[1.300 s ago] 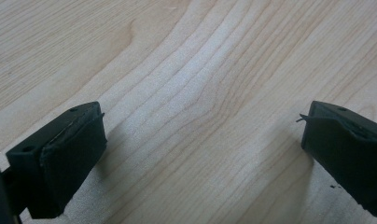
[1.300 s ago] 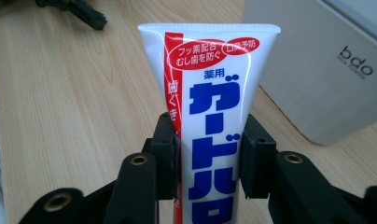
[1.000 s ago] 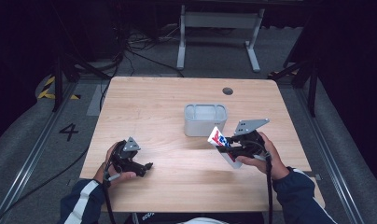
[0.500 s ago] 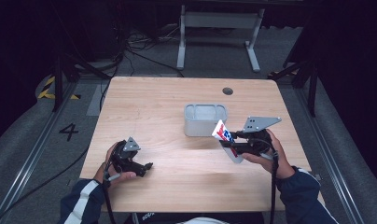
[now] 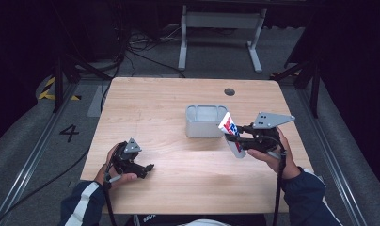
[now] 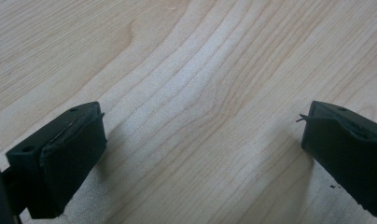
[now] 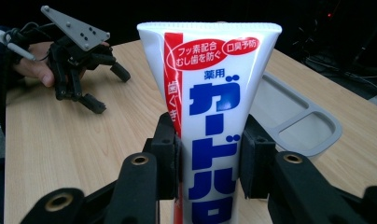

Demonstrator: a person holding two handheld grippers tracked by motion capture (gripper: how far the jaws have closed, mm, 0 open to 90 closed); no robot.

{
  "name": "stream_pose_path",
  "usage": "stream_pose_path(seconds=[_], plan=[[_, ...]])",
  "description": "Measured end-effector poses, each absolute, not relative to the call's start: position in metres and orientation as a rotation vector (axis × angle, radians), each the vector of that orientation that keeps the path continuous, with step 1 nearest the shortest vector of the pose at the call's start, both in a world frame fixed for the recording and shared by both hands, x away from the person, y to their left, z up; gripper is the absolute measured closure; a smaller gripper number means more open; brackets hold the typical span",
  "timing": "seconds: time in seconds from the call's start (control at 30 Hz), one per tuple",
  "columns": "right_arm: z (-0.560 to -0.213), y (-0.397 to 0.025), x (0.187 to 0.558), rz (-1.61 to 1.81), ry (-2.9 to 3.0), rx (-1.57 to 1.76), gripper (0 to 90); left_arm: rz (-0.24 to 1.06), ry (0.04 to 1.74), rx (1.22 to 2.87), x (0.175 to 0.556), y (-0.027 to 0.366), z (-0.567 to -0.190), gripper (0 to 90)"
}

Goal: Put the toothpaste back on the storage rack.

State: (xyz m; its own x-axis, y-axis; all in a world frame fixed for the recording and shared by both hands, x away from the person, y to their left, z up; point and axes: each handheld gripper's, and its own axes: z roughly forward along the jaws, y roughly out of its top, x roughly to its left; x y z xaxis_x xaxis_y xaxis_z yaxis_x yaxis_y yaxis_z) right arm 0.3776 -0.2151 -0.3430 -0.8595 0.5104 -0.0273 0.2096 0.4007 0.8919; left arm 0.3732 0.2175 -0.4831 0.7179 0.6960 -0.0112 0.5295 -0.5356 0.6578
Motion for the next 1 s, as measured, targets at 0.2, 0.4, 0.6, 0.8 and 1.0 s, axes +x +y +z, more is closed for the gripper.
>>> stream_pose_path(seconds=[0.2, 0.4, 0.6, 0.8, 1.0], plan=[[-0.341, -0.214, 0.380, 1.458, 2.349, 0.627, 65.0, 0.333, 0.925, 2.270, 0.373, 0.217, -0.483, 0.2], [-0.335, -0.211, 0.381, 1.483, 2.321, 0.612, 65.0, 0.333, 0.925, 2.270, 0.373, 0.217, -0.483, 0.2], [-0.333, -0.209, 0.386, 1.503, 2.304, 0.609, 65.0, 0.333, 0.925, 2.270, 0.373, 0.217, -0.483, 0.1], [-0.329, -0.207, 0.391, 1.515, 2.286, 0.600, 65.1, 0.333, 0.925, 2.269, 0.373, 0.217, -0.483, 0.1], [-0.322, -0.203, 0.397, 1.535, 2.257, 0.595, 65.1, 0.333, 0.926, 2.269, 0.373, 0.217, -0.483, 0.2]])
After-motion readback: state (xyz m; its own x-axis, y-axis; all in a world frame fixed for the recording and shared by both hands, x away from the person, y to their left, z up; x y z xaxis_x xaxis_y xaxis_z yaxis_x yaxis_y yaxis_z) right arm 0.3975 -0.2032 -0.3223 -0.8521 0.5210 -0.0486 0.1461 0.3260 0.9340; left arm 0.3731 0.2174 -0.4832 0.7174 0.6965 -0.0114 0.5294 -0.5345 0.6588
